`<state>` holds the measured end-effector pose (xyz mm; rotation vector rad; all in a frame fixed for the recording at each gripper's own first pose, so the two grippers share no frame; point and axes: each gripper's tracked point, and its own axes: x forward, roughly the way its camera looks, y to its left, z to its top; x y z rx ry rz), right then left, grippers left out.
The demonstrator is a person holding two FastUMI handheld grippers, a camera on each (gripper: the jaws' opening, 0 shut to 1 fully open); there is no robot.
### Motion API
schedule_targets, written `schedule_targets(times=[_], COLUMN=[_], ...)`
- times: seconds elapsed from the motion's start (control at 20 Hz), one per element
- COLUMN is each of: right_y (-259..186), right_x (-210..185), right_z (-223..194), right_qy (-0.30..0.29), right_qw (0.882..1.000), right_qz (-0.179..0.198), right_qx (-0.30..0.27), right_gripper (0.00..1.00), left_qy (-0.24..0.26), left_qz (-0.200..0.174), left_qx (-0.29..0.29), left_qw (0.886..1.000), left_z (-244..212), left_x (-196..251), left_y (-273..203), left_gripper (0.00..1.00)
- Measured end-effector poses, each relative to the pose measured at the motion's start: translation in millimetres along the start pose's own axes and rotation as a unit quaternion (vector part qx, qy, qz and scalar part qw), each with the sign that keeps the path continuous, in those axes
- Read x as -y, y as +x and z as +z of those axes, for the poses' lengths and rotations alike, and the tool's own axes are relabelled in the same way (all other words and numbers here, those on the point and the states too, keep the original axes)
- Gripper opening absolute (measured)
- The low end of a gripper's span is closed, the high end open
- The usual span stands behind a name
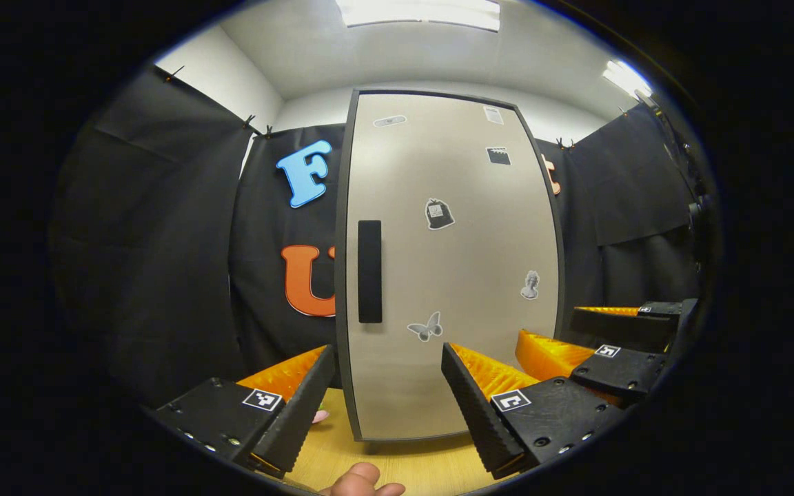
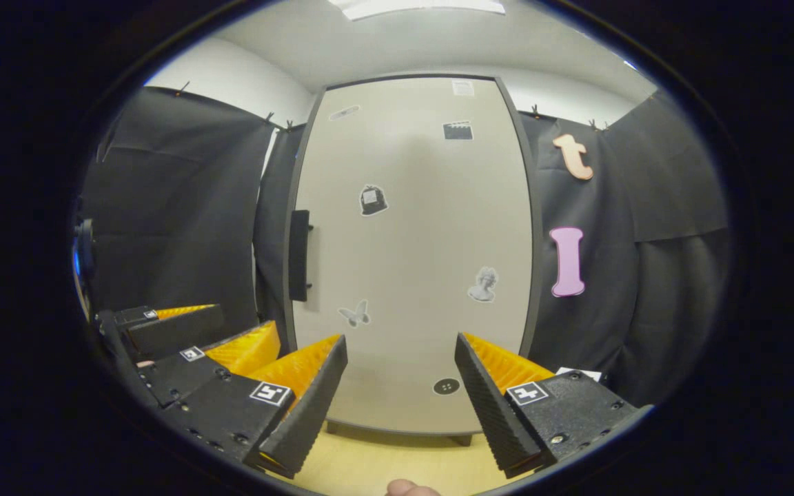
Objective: Open the cabinet door with the right hand, grasp the bottle in the cabinet with the left hand and place it on the coaster, then close the cabinet door with the right hand.
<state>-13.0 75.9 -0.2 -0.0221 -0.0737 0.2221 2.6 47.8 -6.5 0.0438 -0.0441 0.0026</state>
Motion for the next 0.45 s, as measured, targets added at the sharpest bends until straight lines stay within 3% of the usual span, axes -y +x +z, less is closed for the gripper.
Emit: schedule_targets(times=[0.45], right_y=[-0.5], right_x=[-4.5], right_z=[-5.9], right_qy=[-0.003], right_qw=[1.0], right_qz=[0.006], right_qx=[-0.001], right_gripper=[0.98], left_qy=[-0.007], left_qz=[0.009], left_qx=[0.002], left_qw=[1.0], left_z=[2.4], left_x=[-6.1], left_y=[-3.4], left_gripper=[0.93])
